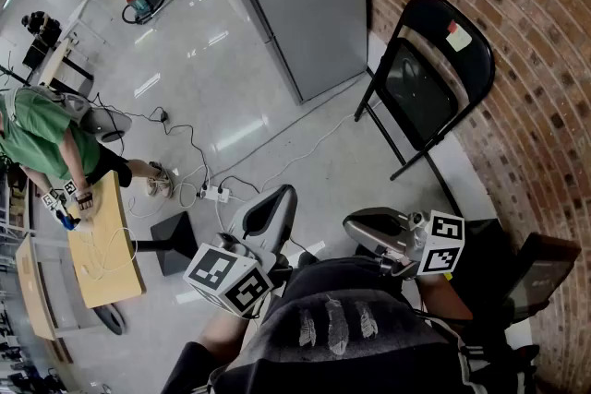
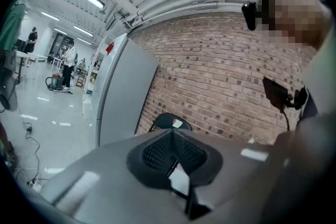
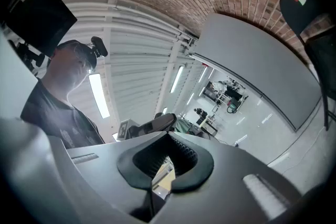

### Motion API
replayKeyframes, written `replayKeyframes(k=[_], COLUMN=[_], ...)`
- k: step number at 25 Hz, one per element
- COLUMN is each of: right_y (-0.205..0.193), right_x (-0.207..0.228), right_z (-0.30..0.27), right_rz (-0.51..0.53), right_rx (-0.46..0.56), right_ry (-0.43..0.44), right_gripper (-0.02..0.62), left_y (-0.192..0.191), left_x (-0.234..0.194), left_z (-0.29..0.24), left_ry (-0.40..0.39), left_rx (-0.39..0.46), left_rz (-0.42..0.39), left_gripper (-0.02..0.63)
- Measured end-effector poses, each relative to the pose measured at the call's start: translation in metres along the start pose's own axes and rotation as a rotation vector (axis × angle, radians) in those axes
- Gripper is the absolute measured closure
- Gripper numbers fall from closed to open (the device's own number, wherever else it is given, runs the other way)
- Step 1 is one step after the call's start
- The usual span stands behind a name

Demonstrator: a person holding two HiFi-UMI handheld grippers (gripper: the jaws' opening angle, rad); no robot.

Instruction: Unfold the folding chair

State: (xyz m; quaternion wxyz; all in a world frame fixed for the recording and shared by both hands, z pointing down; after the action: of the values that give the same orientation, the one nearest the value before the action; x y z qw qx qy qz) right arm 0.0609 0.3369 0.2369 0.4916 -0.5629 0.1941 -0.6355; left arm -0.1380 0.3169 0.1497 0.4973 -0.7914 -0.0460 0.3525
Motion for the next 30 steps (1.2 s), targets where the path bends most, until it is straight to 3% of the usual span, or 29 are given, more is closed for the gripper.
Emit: replayKeyframes(k=[10,16,23,26,30], right_y=[0.013,0.016,0.010,0.010,0.005], right_x=[0.005,0.004,0.010,0.013,0.015], right_z=[0.059,0.076,0.080,0.075,0.060], right_rz=[0.009,0.002,-0.026,-0.069,-0.047], right_rx=[-0.013,0.037,0.037,0.055,0.014], right_ry=[-0.020,-0.065,-0.086,-0.077,-0.094], right_gripper=[0.594,0.594,0.594,0.594,0.594], left_y=[-0.023,-0.026,-0.030,-0.030,-0.028], left_x=[0.046,0.060,0.059,0.052,0.035], left_z=[-0.042,-0.056,-0.067,-0.068,-0.069], left_ry=[-0.003,-0.019,-0.029,-0.033,-0.044], left_rx=[-0.046,-0.077,-0.110,-0.111,-0.117], left_rz=[-0.019,-0.038,-0.058,-0.042,-0.020], left_gripper=[0.604,0.604,0.604,0.604,0.604])
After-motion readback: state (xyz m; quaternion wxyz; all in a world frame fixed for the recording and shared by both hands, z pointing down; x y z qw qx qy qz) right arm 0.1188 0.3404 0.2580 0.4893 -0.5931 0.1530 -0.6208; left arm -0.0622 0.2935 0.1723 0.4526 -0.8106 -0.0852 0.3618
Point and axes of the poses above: the fingertips, and each gripper's own axes: z backward along the fingers, x to its right, y out of its top, the point moved 8 cm from there along z, backward along the fingers, and after that the axes turned 13 degrees about z, right-handed, at the moved point
